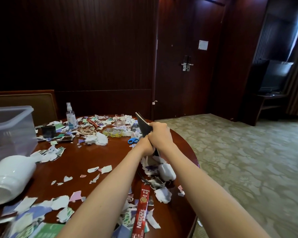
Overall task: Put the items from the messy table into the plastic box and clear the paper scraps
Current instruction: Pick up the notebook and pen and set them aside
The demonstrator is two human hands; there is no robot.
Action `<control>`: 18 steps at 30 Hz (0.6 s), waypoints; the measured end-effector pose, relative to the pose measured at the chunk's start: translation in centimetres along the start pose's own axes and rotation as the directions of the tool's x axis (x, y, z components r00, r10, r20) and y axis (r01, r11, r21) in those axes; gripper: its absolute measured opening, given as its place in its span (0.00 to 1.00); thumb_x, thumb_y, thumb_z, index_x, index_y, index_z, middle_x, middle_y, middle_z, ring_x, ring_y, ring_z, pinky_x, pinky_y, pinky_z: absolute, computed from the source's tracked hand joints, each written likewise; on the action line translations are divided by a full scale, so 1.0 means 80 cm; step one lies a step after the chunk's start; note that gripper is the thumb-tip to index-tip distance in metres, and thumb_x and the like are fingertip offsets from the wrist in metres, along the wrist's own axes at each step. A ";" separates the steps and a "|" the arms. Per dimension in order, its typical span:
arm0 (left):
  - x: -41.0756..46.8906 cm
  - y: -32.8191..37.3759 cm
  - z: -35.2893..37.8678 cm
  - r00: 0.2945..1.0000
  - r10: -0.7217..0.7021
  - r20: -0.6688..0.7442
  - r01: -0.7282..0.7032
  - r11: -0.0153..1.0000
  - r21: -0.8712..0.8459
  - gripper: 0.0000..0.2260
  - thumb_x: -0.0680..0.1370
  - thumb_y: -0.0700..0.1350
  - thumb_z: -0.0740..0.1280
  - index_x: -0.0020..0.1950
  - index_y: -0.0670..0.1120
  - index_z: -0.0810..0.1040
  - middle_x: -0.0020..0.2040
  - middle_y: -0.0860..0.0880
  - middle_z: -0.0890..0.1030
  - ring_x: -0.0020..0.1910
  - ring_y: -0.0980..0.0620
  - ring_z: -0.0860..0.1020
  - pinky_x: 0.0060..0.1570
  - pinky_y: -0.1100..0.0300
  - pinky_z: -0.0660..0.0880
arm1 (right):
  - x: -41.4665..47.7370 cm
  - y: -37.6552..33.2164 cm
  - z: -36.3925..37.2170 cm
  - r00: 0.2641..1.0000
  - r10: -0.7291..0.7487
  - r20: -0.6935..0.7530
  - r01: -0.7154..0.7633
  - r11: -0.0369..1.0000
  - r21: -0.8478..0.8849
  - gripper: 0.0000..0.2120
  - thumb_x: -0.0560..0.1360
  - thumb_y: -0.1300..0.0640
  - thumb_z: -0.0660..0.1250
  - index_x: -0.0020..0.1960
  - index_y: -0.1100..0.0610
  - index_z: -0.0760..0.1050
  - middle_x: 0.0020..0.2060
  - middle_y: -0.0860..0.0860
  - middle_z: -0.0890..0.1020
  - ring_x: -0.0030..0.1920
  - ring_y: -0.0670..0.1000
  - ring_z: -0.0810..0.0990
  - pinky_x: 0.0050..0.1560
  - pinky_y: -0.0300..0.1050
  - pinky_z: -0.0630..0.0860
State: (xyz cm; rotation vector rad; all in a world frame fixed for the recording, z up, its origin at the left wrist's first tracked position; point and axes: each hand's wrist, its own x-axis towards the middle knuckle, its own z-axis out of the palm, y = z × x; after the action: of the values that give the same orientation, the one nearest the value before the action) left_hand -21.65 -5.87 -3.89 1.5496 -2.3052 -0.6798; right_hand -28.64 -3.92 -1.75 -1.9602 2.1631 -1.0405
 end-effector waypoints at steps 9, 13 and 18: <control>-0.013 0.000 -0.017 0.999 -0.021 -0.042 0.018 0.997 -0.078 0.13 0.79 0.33 0.55 0.60 0.40 0.73 0.55 0.40 0.77 0.57 0.42 0.74 0.45 0.57 0.70 | 0.004 0.002 -0.015 0.999 0.002 -0.053 -0.002 1.000 -0.009 0.15 0.73 0.65 0.60 0.58 0.62 0.76 0.54 0.60 0.80 0.54 0.61 0.78 0.44 0.44 0.72; -0.006 0.007 -0.009 0.997 -0.049 -0.059 0.043 0.993 -0.111 0.23 0.79 0.32 0.54 0.74 0.41 0.59 0.71 0.40 0.67 0.68 0.43 0.69 0.63 0.55 0.69 | 0.009 0.019 -0.041 0.985 0.083 -0.149 -0.078 0.996 0.040 0.16 0.73 0.66 0.58 0.58 0.61 0.77 0.54 0.61 0.80 0.56 0.62 0.77 0.48 0.45 0.73; -0.008 0.030 0.011 1.000 0.010 -0.015 -0.011 0.997 -0.076 0.23 0.79 0.32 0.56 0.75 0.40 0.60 0.73 0.41 0.65 0.69 0.44 0.68 0.64 0.56 0.67 | 0.009 0.061 -0.061 0.941 0.274 -0.200 -0.239 0.954 0.182 0.16 0.72 0.68 0.58 0.56 0.62 0.79 0.53 0.61 0.80 0.56 0.62 0.76 0.47 0.44 0.71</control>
State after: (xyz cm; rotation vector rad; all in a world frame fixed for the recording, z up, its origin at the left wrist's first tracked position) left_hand -23.73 -4.35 -3.33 1.5029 -2.2480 -0.7419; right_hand -35.24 -2.51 -0.10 -1.5065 2.2860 -1.3889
